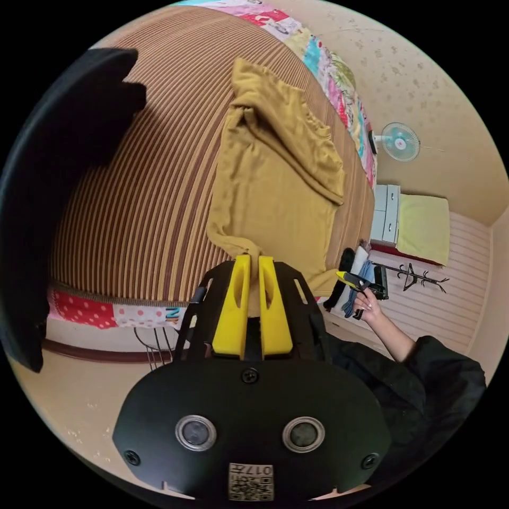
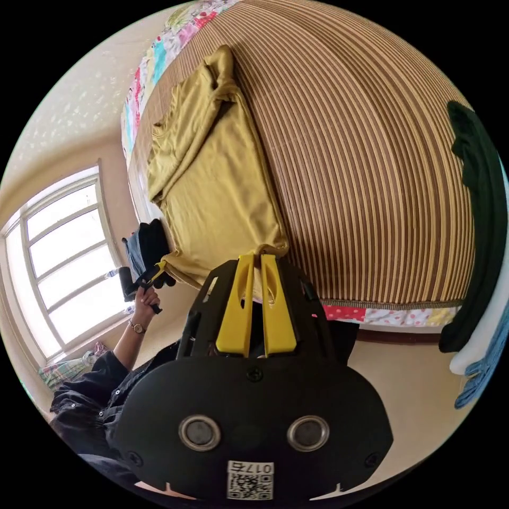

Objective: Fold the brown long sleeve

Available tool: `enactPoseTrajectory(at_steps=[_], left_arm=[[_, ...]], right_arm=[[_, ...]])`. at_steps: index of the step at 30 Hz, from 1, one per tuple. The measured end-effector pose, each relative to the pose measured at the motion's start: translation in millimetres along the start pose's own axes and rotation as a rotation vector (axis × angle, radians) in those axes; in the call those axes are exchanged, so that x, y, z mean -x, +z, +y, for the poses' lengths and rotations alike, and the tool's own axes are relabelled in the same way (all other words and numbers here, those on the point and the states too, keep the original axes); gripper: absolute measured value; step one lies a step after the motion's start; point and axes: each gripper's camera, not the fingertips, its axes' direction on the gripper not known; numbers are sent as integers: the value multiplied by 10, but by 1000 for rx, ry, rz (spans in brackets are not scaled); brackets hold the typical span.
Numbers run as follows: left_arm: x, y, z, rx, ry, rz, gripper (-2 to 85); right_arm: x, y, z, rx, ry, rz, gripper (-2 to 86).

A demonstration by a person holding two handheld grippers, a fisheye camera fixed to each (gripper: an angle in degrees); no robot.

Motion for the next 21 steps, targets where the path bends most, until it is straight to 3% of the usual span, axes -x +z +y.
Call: enactPoseTrajectory(at_steps=[6, 10, 15, 21], left_arm=[[71, -340, -525, -55, 1, -39, 132], [372, -283, -397, -11, -21, -37, 144], [628, -108, -175, 64, -32, -61, 122], [872, -492, -180, -33, -103, 71, 35]], right_arm=[[67, -527, -207, -133, 66, -45, 74], [-19, -572, -78, -68, 41, 19, 100], [-283, -528, 242, -11, 42, 16, 110], [-694, -684, 544, -64, 110, -180, 133]])
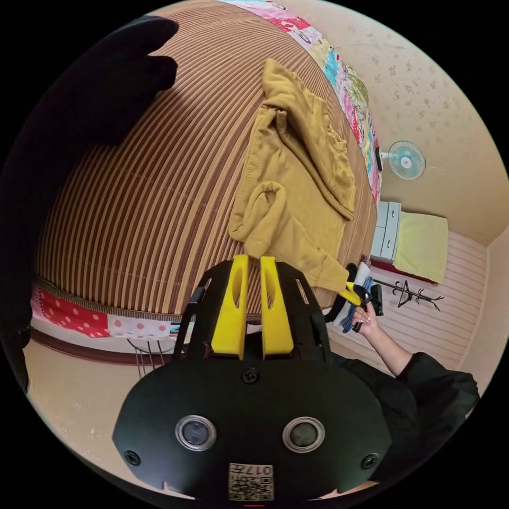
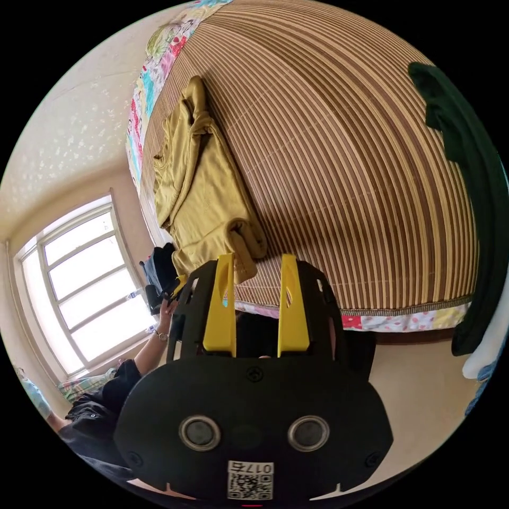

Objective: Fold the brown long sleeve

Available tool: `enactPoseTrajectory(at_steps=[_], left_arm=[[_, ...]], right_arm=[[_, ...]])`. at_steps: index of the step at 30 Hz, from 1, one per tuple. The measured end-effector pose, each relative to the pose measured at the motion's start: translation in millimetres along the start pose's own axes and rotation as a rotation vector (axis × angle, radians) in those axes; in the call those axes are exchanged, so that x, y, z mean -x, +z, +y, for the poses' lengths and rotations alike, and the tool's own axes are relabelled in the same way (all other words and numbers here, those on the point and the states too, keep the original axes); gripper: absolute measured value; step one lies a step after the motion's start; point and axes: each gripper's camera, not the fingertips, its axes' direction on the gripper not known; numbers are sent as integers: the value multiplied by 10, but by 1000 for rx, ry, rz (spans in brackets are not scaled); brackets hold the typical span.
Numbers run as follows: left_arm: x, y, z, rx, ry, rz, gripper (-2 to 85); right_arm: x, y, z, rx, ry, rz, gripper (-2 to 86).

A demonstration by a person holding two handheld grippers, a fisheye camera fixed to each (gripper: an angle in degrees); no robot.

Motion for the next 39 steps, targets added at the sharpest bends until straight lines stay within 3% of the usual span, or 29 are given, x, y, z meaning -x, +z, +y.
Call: enactPoseTrajectory(at_steps=[6, 14, 16, 18, 21, 25, 30, 34, 39], left_arm=[[82, -626, -40, -33, 29, 142, -3], [78, -1574, 118, -77, 120, 419, -8], [145, -1806, 285, -93, 144, 523, -9], [352, -1987, 637, -92, 139, 685, -9], [713, -2039, 1306, -101, 75, 922, -9], [1022, -2128, 2247, -131, -5, 998, -9], [1523, -2089, 3118, -263, -206, 1029, -9], [1687, -1965, 2838, -306, -275, 967, -9], [1565, -1858, 1262, -382, -207, 966, -9]], right_arm=[[-244, -94, 158, 16, -43, -364, 152], [-194, -428, 389, 40, -122, -433, 42], [-185, -702, 530, 99, -244, -559, 34], [-240, -879, 695, 174, -299, -634, 31], [-395, -1095, 1108, 278, -314, -591, 30], [-699, -1356, 1677, 225, -272, -739, 29], [-1078, -1203, 2068, 277, -122, -673, 27], [-1056, -968, 1732, 238, -95, -614, 25], [-488, -788, 751, 93, -207, -627, 24]])
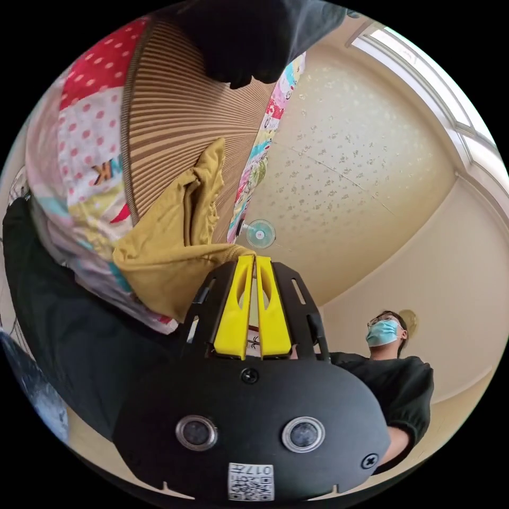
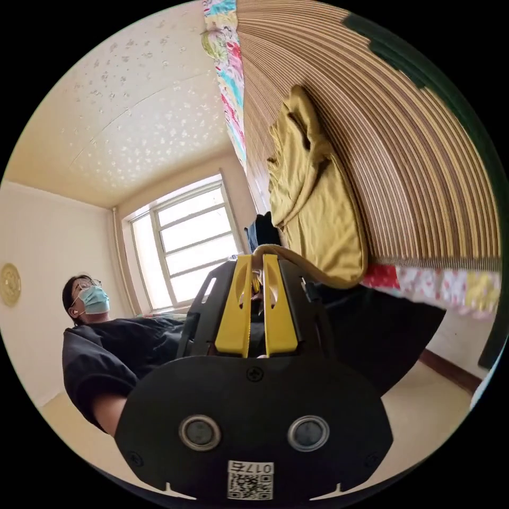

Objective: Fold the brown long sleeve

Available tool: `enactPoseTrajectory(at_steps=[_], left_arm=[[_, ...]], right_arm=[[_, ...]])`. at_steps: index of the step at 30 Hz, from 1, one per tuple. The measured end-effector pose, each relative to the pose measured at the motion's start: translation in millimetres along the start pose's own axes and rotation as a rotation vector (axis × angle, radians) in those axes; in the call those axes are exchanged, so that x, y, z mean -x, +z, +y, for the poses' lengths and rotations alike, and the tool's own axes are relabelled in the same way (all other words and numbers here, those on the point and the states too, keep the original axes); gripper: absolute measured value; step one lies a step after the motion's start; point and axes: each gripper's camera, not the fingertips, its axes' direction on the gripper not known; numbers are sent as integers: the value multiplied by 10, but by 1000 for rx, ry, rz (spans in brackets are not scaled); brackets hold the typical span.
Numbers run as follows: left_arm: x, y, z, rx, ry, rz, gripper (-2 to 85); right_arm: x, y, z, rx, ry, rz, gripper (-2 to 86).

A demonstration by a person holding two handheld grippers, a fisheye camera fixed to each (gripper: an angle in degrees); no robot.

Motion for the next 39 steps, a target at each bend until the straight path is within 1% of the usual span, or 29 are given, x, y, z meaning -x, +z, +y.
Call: enactPoseTrajectory(at_steps=[3, 4, 5, 8, 10, 12, 13, 14, 15, 16, 17, 18, 19, 20, 21, 22, 23, 24, 25, 27, 29, 30, 31, 32, 33, 34, 35, 37, 39], left_arm=[[-171, 678, -886, 11, 96, 13, -8], [-210, 803, -1038, 10, 115, 6, -8], [-270, 1062, -1334, 1, 146, 0, -7], [-268, 1683, -1907, -26, 154, 1, -2], [-232, 1934, -2120, -59, 149, -39, 9], [-80, 2043, -2272, -130, 120, -53, 98], [-30, 2044, -2283, -140, 103, -77, 116], [41, 2019, -2258, -152, 91, -159, 139], [87, 1979, -2190, -144, 102, -276, 147], [117, 1962, -2146, -131, 105, -347, 151], [204, 1930, -2044, -94, 102, -495, 158], [308, 1891, -1910, -58, 101, -642, 166], [363, 1871, -1833, -42, 107, -705, 169], [478, 1841, -1675, -7, 126, -801, 172], [618, 1831, -1529, 34, 139, -869, 173], [694, 1836, -1468, 56, 140, -895, 174], [868, 1875, -1354, 111, 144, -929, 174], [1057, 1949, -1267, 176, 144, -949, 174], [1152, 1995, -1230, 208, 142, -961, 169], [1412, 2164, -1110, 281, 162, -999, 137], [1565, 2262, -1084, 300, 140, -1039, 106], [1626, 2318, -1077, 308, 134, -1039, 82], [1636, 2349, -1068, 314, 142, -1027, 67], [1613, 2414, -1027, 315, 172, -1004, 51], [1549, 2489, -961, 311, 207, -1000, 49], [1505, 2534, -916, 310, 225, -997, 48], [1394, 2637, -807, 310, 264, -987, 47], [1153, 2842, -582, 316, 349, -997, 46], [837, 3150, -236, 320, 480, -1052, 44]], right_arm=[[115, 215, -707, -58, -84, -48, 22], [166, 284, -960, -85, -119, -52, 22], [191, 317, -1077, -101, -134, -45, 21], [194, 483, -1564, -226, -104, -37, 18], [118, 573, -1719, -439, -67, -139, 15], [60, 676, -1735, -575, -57, -198, 16], [10, 800, -1759, -589, -22, -181, 16], [-12, 876, -1781, -568, -11, -161, 15], [-52, 1048, -1832, -494, 4, -97, 14], [-89, 1243, -1869, -401, 16, -3, 11], [-106, 1343, -1877, -359, 21, 48, 10], [-139, 1549, -1880, -274, 18, 152, 9], [-181, 1757, -1876, -189, 20, 268, 7], [-199, 1860, -1869, -149, 19, 333, 7], [-228, 2066, -1846, -75, 5, 472, 6], [-272, 2248, -1828, -12, 6, 624, 6], [-306, 2335, -1823, 20, 12, 705, 5], [-401, 2498, -1823, 88, 38, 880, 5], [-475, 2658, -1831, 159, 15, 997, 5], [-507, 2856, -1898, 212, 4, 1086, 6], [-459, 3070, -1998, 210, 42, 1201, 9], [-351, 3264, -2029, 178, 42, 1314, 11], [-189, 3497, -2022, 135, -4, 1401, 15], [-92, 3631, -2008, 120, -49, 1418, 18], [105, 3927, -1973, 119, -161, 1390, 24], [277, 4252, -1948, 166, -269, 1309, 36], [350, 4434, -1945, 213, -315, 1257, 42], [536, 5150, -1981, 425, -430, 1075, 117], [642, 5634, -2051, 531, -449, 991, 172]])
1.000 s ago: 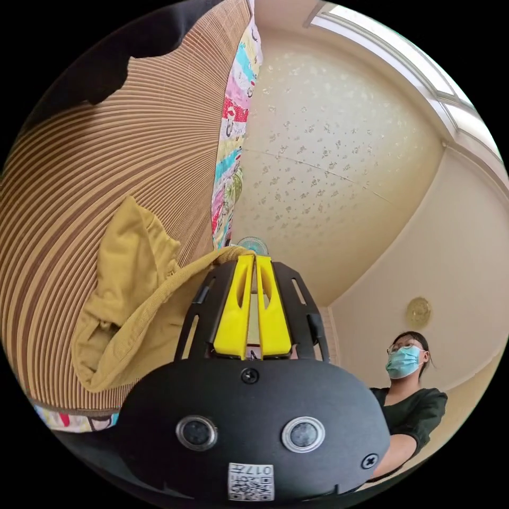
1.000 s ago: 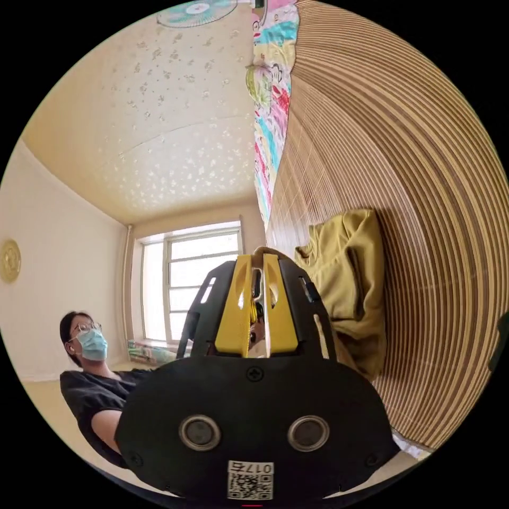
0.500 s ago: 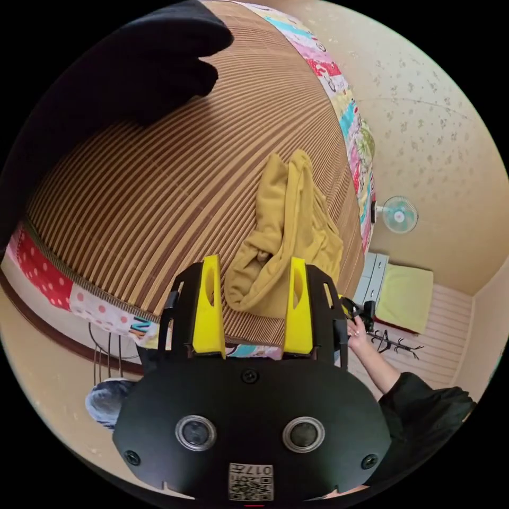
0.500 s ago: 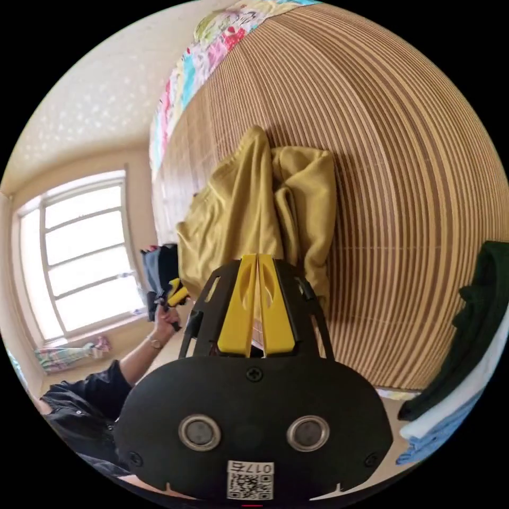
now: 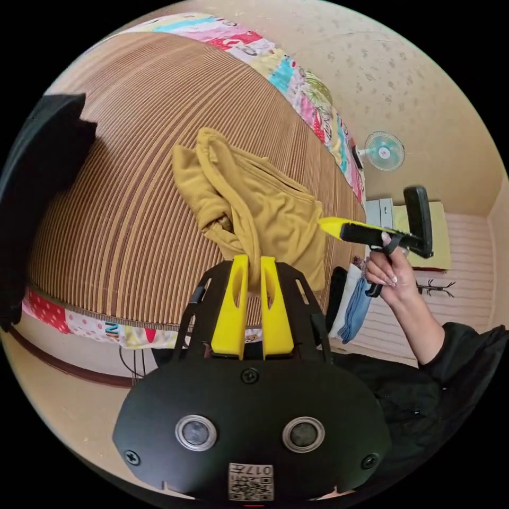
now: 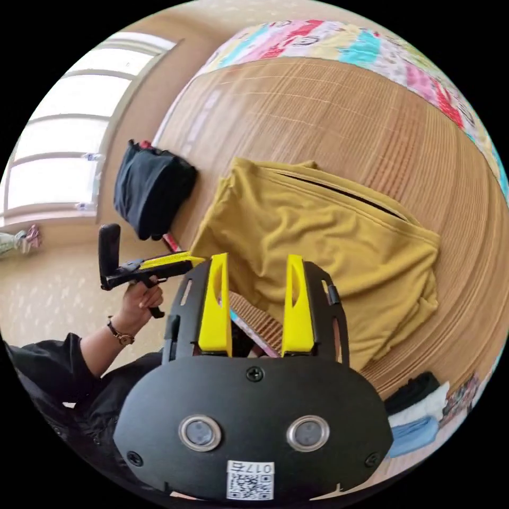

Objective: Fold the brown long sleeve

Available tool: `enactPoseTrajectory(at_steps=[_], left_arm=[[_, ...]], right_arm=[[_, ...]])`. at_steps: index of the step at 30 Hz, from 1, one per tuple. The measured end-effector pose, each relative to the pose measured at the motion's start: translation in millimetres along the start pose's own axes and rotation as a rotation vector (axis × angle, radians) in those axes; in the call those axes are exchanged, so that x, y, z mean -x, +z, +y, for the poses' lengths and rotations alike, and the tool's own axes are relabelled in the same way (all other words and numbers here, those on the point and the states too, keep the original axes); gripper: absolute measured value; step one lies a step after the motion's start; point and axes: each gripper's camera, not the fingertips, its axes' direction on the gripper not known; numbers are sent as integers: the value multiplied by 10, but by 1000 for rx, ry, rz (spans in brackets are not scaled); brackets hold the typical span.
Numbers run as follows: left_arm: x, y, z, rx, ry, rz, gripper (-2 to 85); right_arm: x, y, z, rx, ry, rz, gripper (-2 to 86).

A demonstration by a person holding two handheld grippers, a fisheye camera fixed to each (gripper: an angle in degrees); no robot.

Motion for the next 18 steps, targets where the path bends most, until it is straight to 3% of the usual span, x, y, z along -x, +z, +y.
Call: enactPoseTrajectory(at_steps=[3, 8, 11, 14, 15, 18], left_arm=[[-583, 21, 83, -14, 116, -97, 43], [-1116, 189, 152, -8, 234, -185, 45], [-1212, 110, 215, -33, 284, -138, 51], [-1081, -110, 280, -86, 307, 106, 63], [-970, -112, 255, -66, 295, 192, 77], [-714, 94, 154, 29, 246, 225, 108]], right_arm=[[376, 149, -535, 69, -65, -42, 201], [452, 829, -957, 435, -173, 169, 148], [316, 414, -760, 305, -221, 166, 108], [-162, -258, -147, 80, -257, 32, 89], [-494, -488, 173, 2, -221, -25, 86], [-1393, -902, 1012, -175, -136, -168, 81]])
